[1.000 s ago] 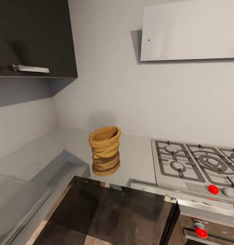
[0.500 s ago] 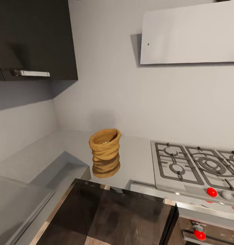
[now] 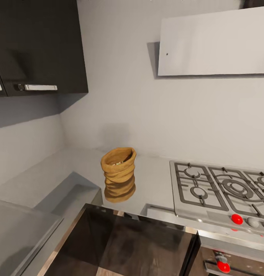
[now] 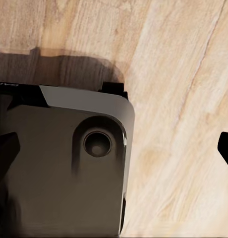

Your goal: In the kitchen, take the popcorn bag from the countertop, put it into the microwave, and heat it until the popcorn is cooked so the cooked popcorn ends up inside the bag.

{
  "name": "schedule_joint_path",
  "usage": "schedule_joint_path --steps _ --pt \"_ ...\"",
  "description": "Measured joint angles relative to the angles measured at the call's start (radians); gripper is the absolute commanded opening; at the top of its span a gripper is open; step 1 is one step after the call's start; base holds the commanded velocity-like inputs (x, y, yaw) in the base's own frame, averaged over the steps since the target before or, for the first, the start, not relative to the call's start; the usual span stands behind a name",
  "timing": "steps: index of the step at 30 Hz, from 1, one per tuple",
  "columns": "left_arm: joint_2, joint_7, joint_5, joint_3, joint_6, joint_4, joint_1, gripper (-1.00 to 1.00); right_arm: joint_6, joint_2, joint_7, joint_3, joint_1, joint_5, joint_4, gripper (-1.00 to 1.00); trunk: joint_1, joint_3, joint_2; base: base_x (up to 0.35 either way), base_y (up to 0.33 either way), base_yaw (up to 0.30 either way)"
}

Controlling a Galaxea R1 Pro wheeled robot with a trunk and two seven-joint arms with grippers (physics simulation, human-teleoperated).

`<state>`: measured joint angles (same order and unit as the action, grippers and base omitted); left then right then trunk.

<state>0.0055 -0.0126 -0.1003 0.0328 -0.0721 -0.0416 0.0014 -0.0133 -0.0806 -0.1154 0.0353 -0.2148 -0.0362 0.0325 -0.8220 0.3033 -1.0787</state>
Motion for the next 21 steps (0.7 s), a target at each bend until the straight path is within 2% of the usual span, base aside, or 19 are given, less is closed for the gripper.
schedule_joint_path --steps 4,9,21 --pt "0.000 -0.008 0.000 -0.001 0.000 -0.004 0.000 1.00 0.006 -0.001 0.001 0.000 0.031 0.000 0.000 1.00 0.015 -0.013 0.028 0.000 0.000 0.000" --pt "-0.006 -0.088 0.001 -0.001 0.009 -0.065 0.000 1.00 0.007 0.000 0.000 0.000 0.037 0.000 0.000 1.00 0.035 -0.028 0.063 0.000 0.000 0.000" --pt "-0.007 -0.098 0.001 0.000 0.012 -0.079 0.000 1.00 0.043 0.000 0.000 0.000 0.040 0.000 -0.002 1.00 0.081 -0.066 0.147 0.000 0.000 0.000"
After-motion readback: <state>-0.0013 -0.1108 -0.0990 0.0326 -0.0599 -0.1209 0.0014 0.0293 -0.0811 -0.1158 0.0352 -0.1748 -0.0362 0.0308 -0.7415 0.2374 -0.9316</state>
